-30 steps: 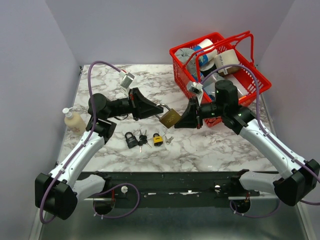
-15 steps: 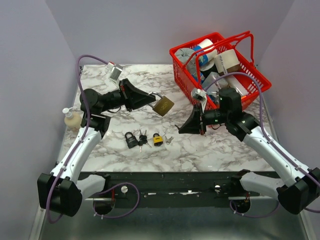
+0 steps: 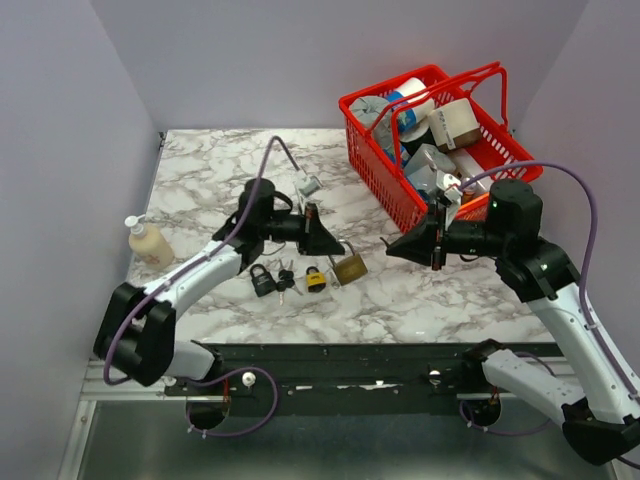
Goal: Lock with the key
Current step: Place the lock at the center of the board.
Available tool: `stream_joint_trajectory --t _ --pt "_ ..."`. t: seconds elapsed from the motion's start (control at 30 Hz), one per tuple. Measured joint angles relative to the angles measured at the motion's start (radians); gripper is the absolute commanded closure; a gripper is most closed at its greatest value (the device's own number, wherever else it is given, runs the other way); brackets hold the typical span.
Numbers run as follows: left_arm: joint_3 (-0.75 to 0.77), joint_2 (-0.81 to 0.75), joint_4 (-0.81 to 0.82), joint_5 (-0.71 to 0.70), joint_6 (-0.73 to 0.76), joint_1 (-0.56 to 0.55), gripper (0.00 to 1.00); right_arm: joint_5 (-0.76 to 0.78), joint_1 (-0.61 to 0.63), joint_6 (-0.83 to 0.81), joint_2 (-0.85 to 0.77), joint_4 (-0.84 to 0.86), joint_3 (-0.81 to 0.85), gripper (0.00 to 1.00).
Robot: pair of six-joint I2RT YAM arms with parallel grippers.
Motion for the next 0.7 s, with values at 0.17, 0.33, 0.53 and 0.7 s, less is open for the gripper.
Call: stream_joint_trajectory --t 0.17,0.33,0.53,0.7 --pt "-0.048 0.251 0.211 0.029 -0.157 -0.090 1.00 0.045 0.000 -0.051 -0.010 -0.040 0.007 0.99" --pt "0.064 0.536 0.314 0.039 -0.264 -0.103 1.00 0.068 0.000 -0.069 -0.003 -0.062 0.007 0.99" --pt "0.215 0.713 0.313 0.037 -0.268 -0.103 1.00 0.080 -0.001 -0.087 -0.004 -0.086 0.007 0.99" --pt "0.290 0.753 0.205 0.028 -0.174 -0.105 1.00 0.099 -0.001 -0.100 -0.019 -0.097 -0.023 0.99"
